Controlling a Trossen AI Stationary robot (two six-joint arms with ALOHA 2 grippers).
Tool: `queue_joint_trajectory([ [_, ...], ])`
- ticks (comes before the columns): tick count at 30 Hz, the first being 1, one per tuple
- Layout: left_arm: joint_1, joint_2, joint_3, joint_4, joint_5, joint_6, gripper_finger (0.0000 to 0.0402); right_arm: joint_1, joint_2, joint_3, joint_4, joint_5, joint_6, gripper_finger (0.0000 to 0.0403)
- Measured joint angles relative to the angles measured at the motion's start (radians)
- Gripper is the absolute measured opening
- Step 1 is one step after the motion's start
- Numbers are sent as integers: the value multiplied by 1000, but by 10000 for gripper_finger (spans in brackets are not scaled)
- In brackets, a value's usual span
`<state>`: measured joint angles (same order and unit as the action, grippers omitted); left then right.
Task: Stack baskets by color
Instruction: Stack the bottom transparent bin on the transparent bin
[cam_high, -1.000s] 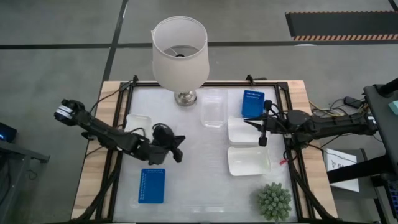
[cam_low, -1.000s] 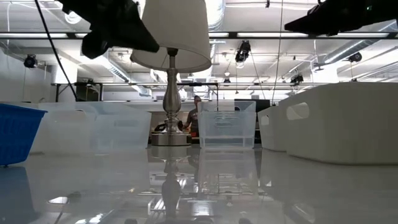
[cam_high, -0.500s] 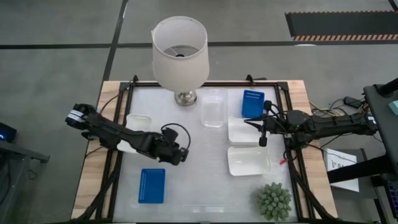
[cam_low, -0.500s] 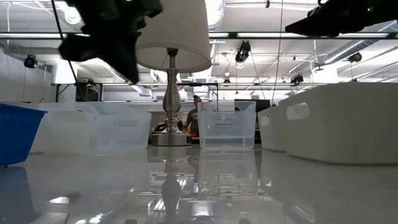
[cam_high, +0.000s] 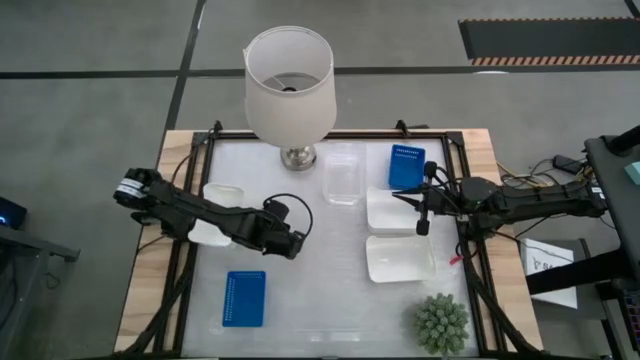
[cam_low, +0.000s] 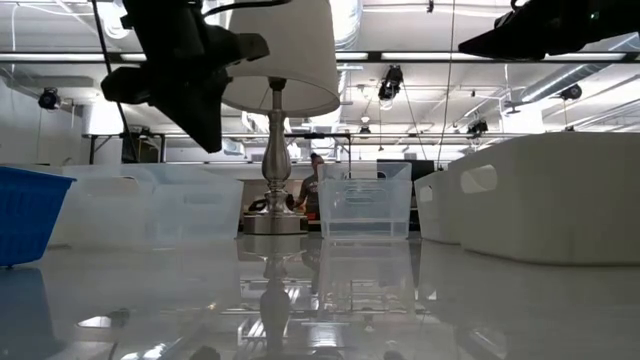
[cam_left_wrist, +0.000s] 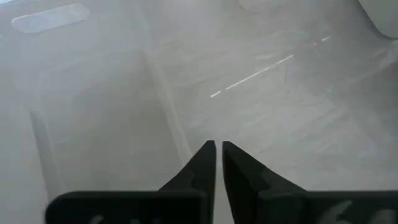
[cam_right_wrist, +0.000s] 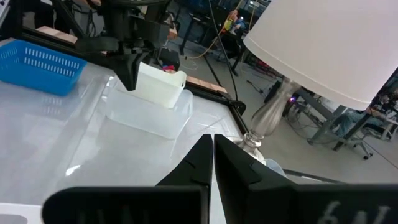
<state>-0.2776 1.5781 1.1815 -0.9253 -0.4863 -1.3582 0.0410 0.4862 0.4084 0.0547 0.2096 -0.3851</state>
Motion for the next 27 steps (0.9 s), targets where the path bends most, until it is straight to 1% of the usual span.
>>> queue_joint_trajectory([
  [2, 4, -3, -10, -1, 1, 0, 37, 0, 0, 0, 0, 0, 0, 9],
  [5, 13, 0, -24, 0, -1, 3, 81, 0, 0, 0, 0, 0, 0, 9],
  [8, 19, 18, -32, 0, -24, 3, 125, 0, 0, 0, -1, 0, 0, 9],
  [10, 24, 36, -35, 0, -29, 10, 147, 0, 0, 0, -5, 0, 0, 9],
  [12, 28, 54, -43, -1, -30, 9, 159, 0, 0, 0, -7, 0, 0, 9],
  [15, 37, 85, -44, 1, -44, 3, 162, 0, 0, 0, -6, 0, 0, 9],
  [17, 46, 109, -41, 1, -46, 3, 156, 0, 0, 0, -6, 0, 0, 9],
  [19, 50, 126, -40, 7, -45, 3, 136, 0, 0, 0, -6, 0, 0, 9],
  [21, 50, 136, -40, 10, -45, 3, 105, 0, 0, 0, -6, 0, 0, 9],
  [25, 49, 136, -40, 13, -43, -1, 21, 0, 0, 0, -6, 0, 0, 9],
  [27, 49, 136, -39, 16, -46, -5, 9, 0, 0, 0, -6, 0, 0, 9],
])
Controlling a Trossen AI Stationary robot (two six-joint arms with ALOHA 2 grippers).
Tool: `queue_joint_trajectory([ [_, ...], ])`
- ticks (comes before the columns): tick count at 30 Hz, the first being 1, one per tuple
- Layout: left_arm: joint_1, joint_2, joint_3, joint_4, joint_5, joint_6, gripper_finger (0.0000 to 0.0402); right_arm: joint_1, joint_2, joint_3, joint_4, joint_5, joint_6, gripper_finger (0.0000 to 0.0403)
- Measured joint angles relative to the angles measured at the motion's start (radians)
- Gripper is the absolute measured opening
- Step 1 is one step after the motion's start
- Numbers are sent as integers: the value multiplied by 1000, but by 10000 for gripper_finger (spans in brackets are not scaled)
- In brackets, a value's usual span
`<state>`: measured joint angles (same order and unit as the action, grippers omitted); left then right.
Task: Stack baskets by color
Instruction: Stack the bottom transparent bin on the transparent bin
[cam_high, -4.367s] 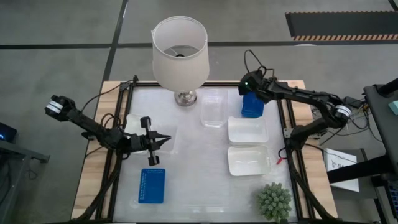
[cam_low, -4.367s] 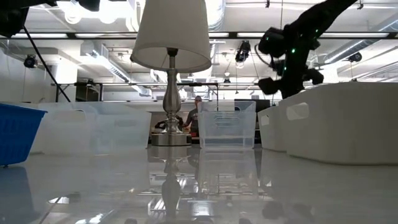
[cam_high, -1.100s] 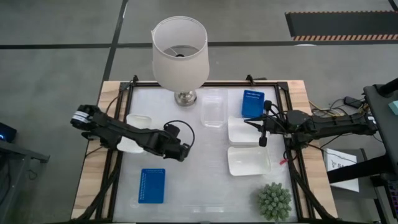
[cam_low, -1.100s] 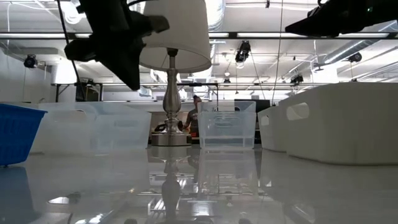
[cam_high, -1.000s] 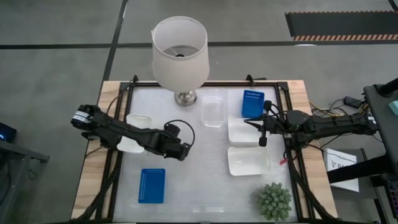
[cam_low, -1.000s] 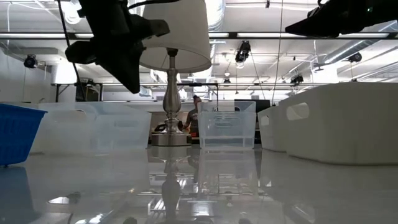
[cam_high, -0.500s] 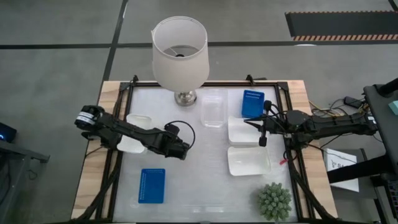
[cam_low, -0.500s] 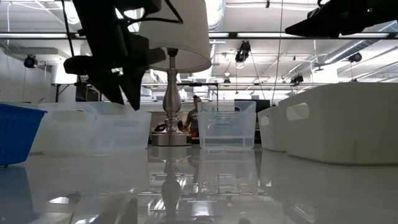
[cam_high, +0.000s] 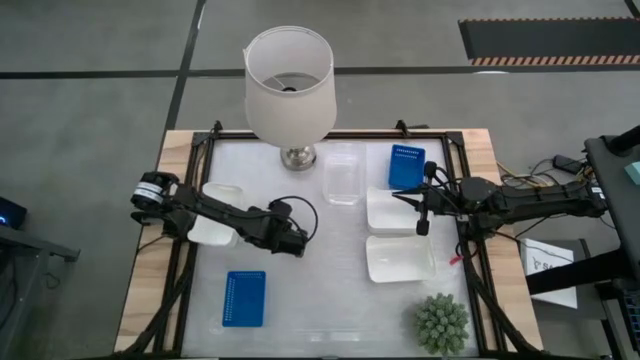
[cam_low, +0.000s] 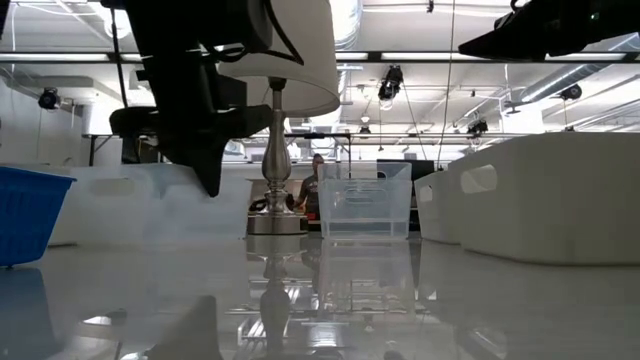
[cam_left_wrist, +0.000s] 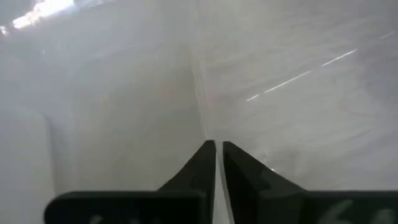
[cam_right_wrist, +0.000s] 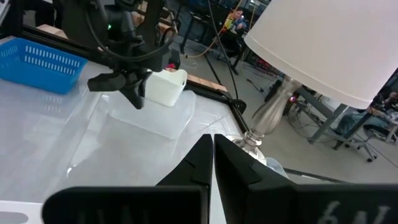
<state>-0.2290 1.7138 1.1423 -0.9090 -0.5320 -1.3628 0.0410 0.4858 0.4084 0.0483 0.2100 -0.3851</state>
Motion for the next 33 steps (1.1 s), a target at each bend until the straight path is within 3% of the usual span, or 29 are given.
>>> queue_joint_trajectory([
  [7, -14, -14, 57, -28, 0, 46, 1, 0, 0, 0, 0, 0, 1, 9],
  [14, -68, -63, 177, -121, -2, 267, 0, 0, 0, 0, -18, 0, 3, 9],
  [19, -107, -101, 258, -123, -108, 354, 0, 0, 0, 6, -31, 1, 3, 9],
  [22, -121, -105, 273, 47, -190, 554, 0, 0, 0, 6, -36, 1, 3, 9],
  [27, -97, -94, 222, 489, -206, 959, 0, 0, 0, 8, -37, 1, 3, 9],
  [33, -34, -85, 146, 783, -231, 1111, 0, 0, 0, 8, -45, 1, 8, 9],
])
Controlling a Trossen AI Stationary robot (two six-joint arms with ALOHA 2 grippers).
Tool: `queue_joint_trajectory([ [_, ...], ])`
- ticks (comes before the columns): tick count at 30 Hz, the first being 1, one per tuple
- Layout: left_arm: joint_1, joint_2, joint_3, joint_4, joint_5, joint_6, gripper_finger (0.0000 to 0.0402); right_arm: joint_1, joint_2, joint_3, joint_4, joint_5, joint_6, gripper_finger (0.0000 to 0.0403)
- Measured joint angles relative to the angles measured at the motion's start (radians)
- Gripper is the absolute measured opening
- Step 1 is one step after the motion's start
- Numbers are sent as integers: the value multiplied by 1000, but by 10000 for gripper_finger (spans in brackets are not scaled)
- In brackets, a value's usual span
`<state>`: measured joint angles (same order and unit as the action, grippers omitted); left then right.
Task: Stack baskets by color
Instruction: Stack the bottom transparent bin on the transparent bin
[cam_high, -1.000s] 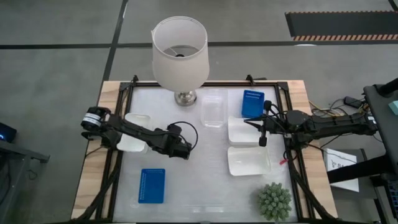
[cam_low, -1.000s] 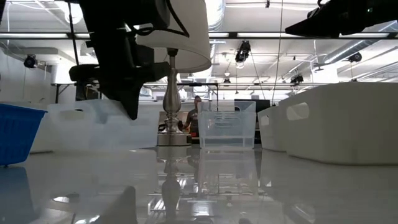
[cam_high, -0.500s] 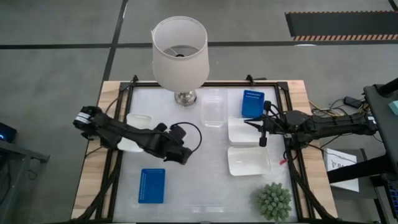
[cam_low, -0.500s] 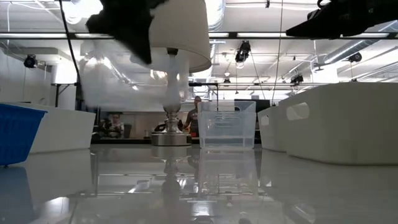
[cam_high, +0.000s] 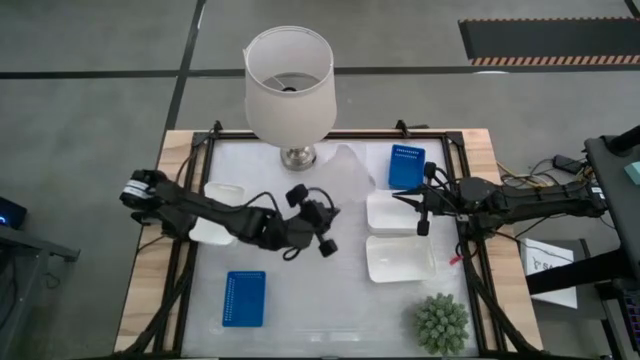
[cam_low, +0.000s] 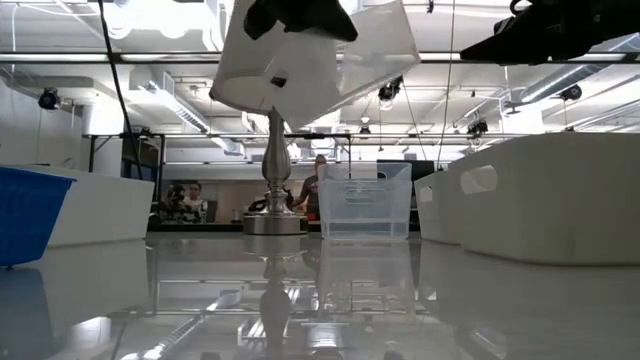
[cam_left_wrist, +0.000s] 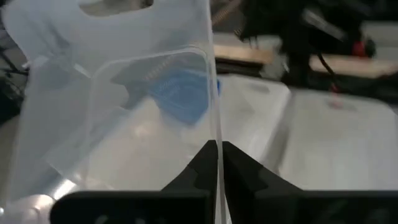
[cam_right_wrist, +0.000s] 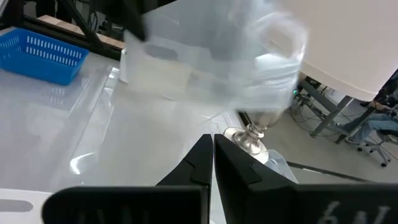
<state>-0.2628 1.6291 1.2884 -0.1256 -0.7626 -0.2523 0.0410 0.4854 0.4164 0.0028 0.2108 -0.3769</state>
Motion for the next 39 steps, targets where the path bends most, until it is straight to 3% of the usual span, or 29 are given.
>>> queue_joint_trajectory([
  [15, 106, 18, -130, 262, 23, -4, 0, 0, 0, 0, 0, 0, -11, 9],
  [22, 124, 107, -123, 360, 27, -3, 0, 0, -1, 0, 0, 5, -16, 9],
  [39, 167, 138, -112, 359, 27, -27, 0, 0, -1, 1, -9, 53, -17, 9],
])
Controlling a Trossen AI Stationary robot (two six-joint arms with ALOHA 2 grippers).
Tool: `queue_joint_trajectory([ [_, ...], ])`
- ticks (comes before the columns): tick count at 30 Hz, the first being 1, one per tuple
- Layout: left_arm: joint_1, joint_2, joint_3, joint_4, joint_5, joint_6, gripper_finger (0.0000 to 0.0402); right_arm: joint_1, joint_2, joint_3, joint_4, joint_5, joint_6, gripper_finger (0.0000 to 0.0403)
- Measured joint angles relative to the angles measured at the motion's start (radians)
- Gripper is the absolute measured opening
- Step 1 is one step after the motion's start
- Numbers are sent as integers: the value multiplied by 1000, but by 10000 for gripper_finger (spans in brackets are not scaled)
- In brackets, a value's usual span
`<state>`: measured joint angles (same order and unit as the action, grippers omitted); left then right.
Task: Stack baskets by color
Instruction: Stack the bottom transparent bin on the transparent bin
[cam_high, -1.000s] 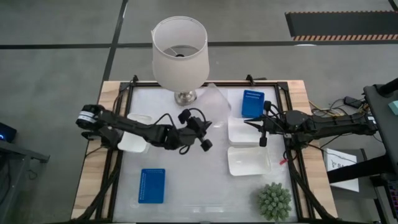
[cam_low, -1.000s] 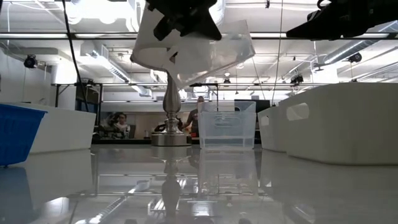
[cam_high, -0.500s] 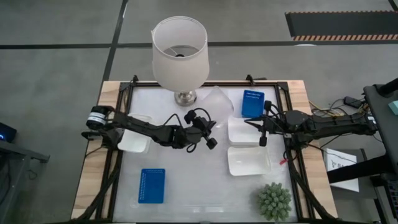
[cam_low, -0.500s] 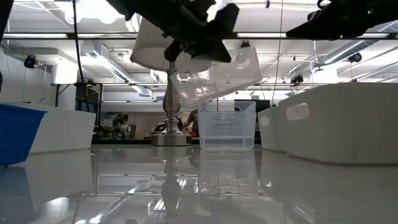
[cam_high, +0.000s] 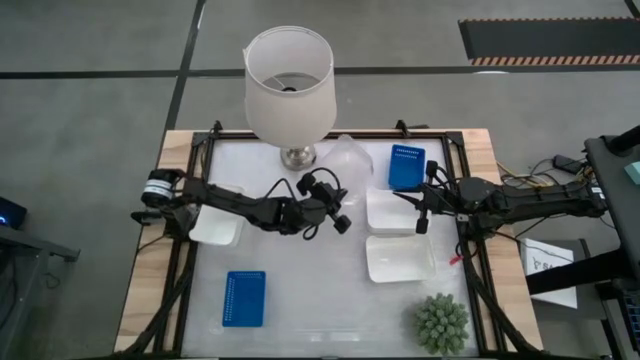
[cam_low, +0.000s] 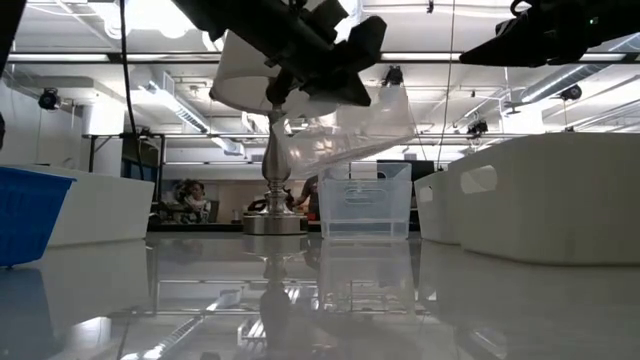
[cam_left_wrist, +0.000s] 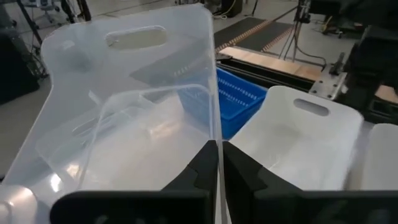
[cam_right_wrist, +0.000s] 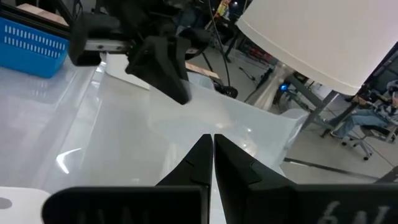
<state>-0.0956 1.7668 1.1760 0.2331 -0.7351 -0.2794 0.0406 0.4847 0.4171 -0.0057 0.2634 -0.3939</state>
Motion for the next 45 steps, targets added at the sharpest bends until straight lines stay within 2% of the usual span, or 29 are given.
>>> queue_joint_trajectory([
  [4, 19, 0, 0, -2, 16, -12, 11, 0, 0, 0, 0, 0, 0, 9],
  [12, 31, 0, 1, 0, 30, -29, 69, 0, 0, 0, 1, 0, 0, 9],
  [18, 31, -2, 2, 0, 31, -29, 96, 0, 0, 0, 1, 0, 0, 9],
  [32, 24, -39, 5, 18, 72, 33, 101, 0, 0, 0, 1, 0, 0, 9],
  [39, 1, -82, -1, -26, 89, 64, 101, 0, 0, 0, 0, 0, 1, 9],
  [45, -31, -112, -1, -46, 98, 142, 101, 0, 0, 0, -2, 0, 1, 9],
])
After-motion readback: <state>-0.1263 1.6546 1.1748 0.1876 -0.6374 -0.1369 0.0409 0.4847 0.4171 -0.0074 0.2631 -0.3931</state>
